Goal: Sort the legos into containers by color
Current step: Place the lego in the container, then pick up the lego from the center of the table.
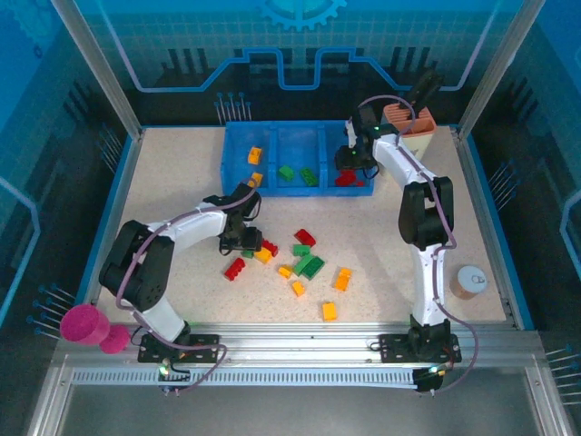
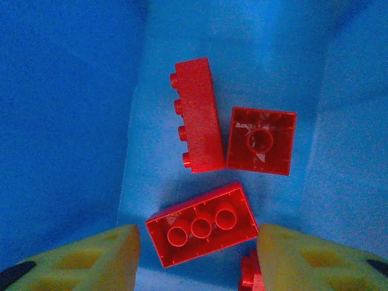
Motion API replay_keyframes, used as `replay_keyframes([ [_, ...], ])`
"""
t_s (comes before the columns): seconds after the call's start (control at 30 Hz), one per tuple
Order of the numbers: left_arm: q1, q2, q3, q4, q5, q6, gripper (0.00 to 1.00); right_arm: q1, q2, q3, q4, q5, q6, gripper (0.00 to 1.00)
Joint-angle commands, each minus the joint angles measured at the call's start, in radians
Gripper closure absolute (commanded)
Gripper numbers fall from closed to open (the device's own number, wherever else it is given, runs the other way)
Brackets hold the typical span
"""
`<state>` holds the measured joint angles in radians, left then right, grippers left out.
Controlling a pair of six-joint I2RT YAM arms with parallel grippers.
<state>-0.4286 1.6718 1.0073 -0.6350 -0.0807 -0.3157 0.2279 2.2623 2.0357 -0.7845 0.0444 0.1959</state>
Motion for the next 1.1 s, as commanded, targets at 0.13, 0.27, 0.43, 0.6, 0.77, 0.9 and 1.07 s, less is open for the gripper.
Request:
replay_keyframes([
  [0.13,-0.006,0.080,-0.026,-0.039,0.027,-0.022,0.48,-0.022,-0.010,0.044,-0.036,0.000,-0.022,0.43],
  [0.27,-0.006,0.095,-0.027,-0.029,0.064,-0.029,0.43,-0.024,-0.007,0.052,-0.038,-0.002,-0.021,0.42],
  [0.43,-0.006,0.094,-0.036,-0.011,0.103,-0.044,0.40,-0.025,-0.012,0.047,-0.038,0.000,-0.021,0.42],
  [0.6,-0.006,0.097,-0.062,0.001,0.098,-0.066,0.42,-0.026,-0.029,0.023,-0.031,0.001,-0.020,0.42],
  [0.77,-0.006,0.098,-0.057,0.005,0.089,-0.065,0.50,-0.030,-0.052,-0.006,-0.024,0.005,-0.021,0.42],
  [0.9,-0.006,0.098,-0.047,-0.008,0.078,-0.061,0.56,-0.033,-0.088,-0.038,-0.018,0.015,-0.026,0.42],
  [1.07,-0.007,0.064,-0.006,-0.051,0.051,-0.049,0.62,-0.036,-0.179,-0.096,-0.009,0.006,-0.038,0.42],
])
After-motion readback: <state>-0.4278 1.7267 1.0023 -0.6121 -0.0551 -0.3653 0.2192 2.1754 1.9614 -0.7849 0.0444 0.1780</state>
